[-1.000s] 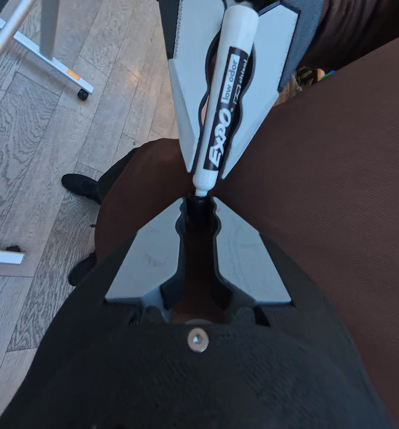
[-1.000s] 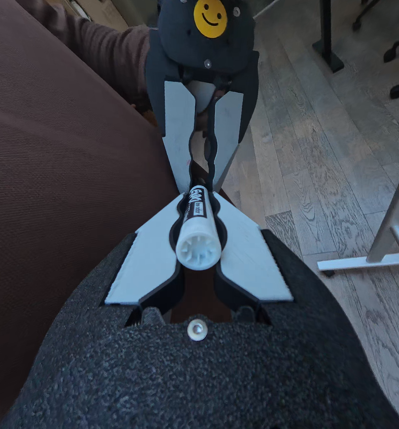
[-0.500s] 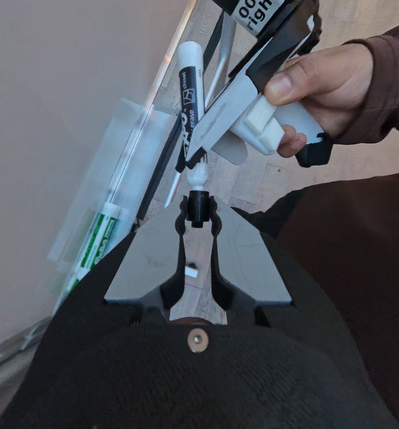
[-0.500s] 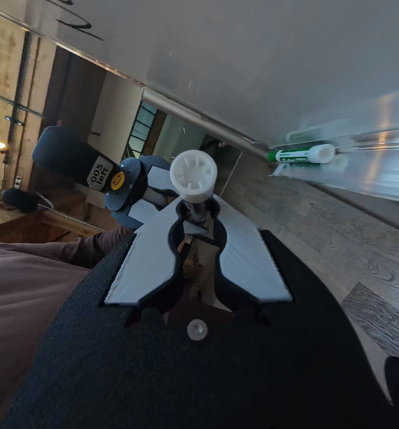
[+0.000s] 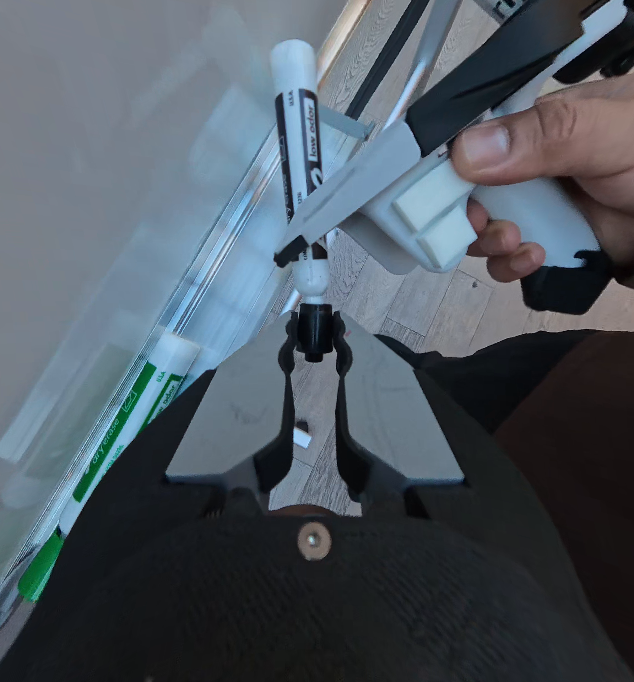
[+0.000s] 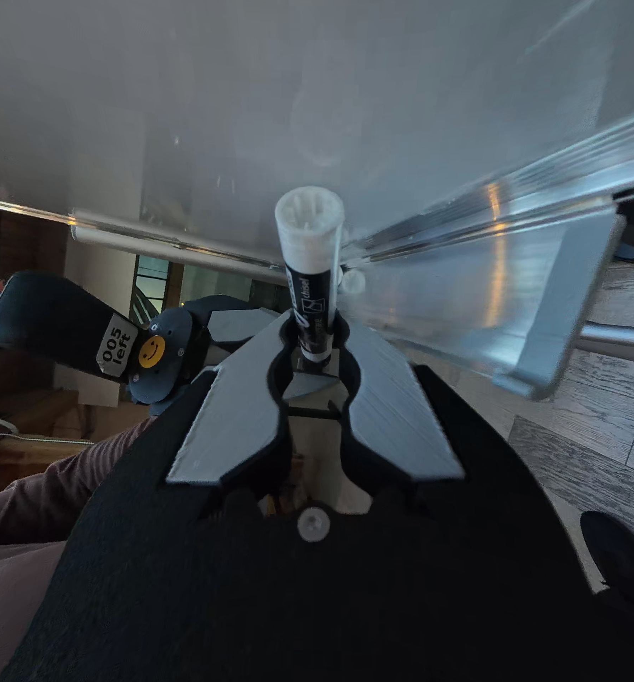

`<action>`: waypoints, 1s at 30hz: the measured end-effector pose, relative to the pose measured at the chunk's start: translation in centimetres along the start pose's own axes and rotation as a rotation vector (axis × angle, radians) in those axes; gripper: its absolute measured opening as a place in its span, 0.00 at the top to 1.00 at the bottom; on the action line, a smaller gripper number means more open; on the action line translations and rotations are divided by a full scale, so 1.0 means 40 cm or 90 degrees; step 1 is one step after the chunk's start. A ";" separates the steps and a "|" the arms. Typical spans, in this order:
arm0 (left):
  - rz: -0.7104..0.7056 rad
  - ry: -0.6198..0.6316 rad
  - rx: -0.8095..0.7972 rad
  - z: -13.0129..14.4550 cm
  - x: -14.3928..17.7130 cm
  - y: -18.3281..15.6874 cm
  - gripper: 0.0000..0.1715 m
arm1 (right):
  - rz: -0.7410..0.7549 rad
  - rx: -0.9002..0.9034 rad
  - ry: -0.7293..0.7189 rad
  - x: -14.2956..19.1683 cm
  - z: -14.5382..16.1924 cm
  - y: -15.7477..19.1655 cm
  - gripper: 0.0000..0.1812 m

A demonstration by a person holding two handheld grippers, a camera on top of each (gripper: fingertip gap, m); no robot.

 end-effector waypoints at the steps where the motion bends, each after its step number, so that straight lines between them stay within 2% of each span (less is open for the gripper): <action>1: 0.002 -0.011 0.003 -0.006 0.005 -0.001 0.91 | -0.011 -0.006 -0.004 0.002 -0.003 0.006 0.91; 4: 0.046 -0.074 0.016 -0.027 0.045 -0.025 0.91 | -0.081 -0.015 0.000 0.027 0.002 0.044 0.91; 6: 0.114 -0.109 0.042 -0.030 0.077 -0.060 0.91 | -0.115 0.022 0.015 0.052 0.025 0.085 0.91; 11: 0.348 -0.232 0.073 -0.039 0.221 -0.185 0.91 | -0.227 0.214 0.039 0.135 0.118 0.261 0.91; 13: 0.409 -0.254 0.075 -0.029 0.278 -0.227 0.91 | -0.249 0.303 0.037 0.149 0.161 0.326 0.91; 17: 0.447 -0.246 0.053 0.016 0.349 -0.295 0.91 | -0.271 0.413 0.088 0.150 0.241 0.397 0.91; 24: 0.536 -0.286 0.117 0.098 0.426 -0.352 0.92 | -0.249 0.564 0.218 0.125 0.360 0.452 0.90; 30: 0.487 -0.166 0.054 0.169 0.438 -0.391 0.92 | -0.205 0.653 0.360 0.093 0.434 0.462 0.90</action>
Point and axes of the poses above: each gripper's, where its closed fingertips meet, x back along the fingers, z out of its underside, y = z × x across the jaws, the point moved 5 cm from there along x, back along the fingers, and after that the axes turned 10 degrees about z, right-handed, at the moved point
